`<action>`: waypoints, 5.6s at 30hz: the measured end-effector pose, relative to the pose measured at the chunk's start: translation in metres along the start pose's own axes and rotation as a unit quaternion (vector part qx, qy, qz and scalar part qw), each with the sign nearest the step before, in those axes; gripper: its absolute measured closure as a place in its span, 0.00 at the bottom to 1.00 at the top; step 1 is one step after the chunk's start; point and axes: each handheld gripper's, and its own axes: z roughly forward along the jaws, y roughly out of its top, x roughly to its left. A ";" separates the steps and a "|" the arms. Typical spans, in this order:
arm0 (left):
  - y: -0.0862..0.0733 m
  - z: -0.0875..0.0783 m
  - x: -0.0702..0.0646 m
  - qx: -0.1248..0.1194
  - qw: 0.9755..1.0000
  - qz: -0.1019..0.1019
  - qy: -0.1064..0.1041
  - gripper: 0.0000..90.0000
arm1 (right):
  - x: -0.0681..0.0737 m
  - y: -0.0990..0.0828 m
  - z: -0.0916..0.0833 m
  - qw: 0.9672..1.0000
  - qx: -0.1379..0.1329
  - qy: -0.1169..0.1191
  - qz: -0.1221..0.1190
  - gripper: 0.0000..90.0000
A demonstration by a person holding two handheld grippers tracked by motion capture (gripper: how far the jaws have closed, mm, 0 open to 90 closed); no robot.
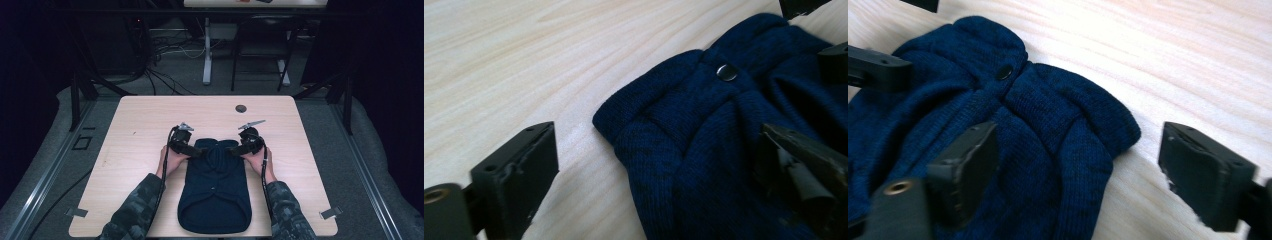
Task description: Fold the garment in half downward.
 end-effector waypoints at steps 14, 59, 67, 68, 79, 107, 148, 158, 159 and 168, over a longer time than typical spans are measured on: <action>-0.004 0.006 -0.010 0.009 1.000 0.020 0.002 0.42 | 0.008 -0.003 0.010 0.999 0.026 -0.002 -0.033 0.63; 0.004 -0.042 -0.026 -0.057 0.995 0.063 -0.055 0.75 | 0.047 -0.006 -0.057 0.987 -0.082 -0.040 -0.134 0.76; 0.006 -0.054 -0.036 -0.081 0.991 0.094 -0.054 0.77 | 0.044 -0.008 -0.066 0.988 -0.089 -0.022 -0.121 0.75; 0.006 -0.055 -0.037 -0.083 0.990 0.099 -0.052 0.77 | 0.043 -0.008 -0.067 0.989 -0.092 -0.018 -0.115 0.74; 0.008 -0.066 -0.049 -0.107 0.984 0.131 -0.049 0.78 | 0.037 -0.013 -0.076 0.991 -0.092 0.013 -0.095 0.70; 0.011 -0.092 -0.065 -0.156 0.967 0.198 -0.036 0.78 | 0.046 -0.013 -0.095 0.988 -0.118 0.025 -0.095 0.61; 0.003 -0.086 -0.070 -0.124 0.971 0.198 -0.059 0.76 | 0.059 -0.035 -0.103 0.977 -0.145 -0.027 -0.155 0.71; -0.003 -0.085 -0.076 -0.121 0.969 0.207 -0.056 0.73 | 0.060 -0.049 -0.104 0.977 -0.127 -0.023 -0.169 0.72; -0.004 -0.085 -0.077 -0.121 0.969 0.206 -0.058 0.73 | 0.061 -0.050 -0.105 0.977 -0.126 -0.022 -0.171 0.72; -0.005 -0.086 -0.080 -0.109 0.971 0.204 -0.064 0.65 | 0.065 -0.057 -0.108 0.974 -0.127 -0.029 -0.184 0.74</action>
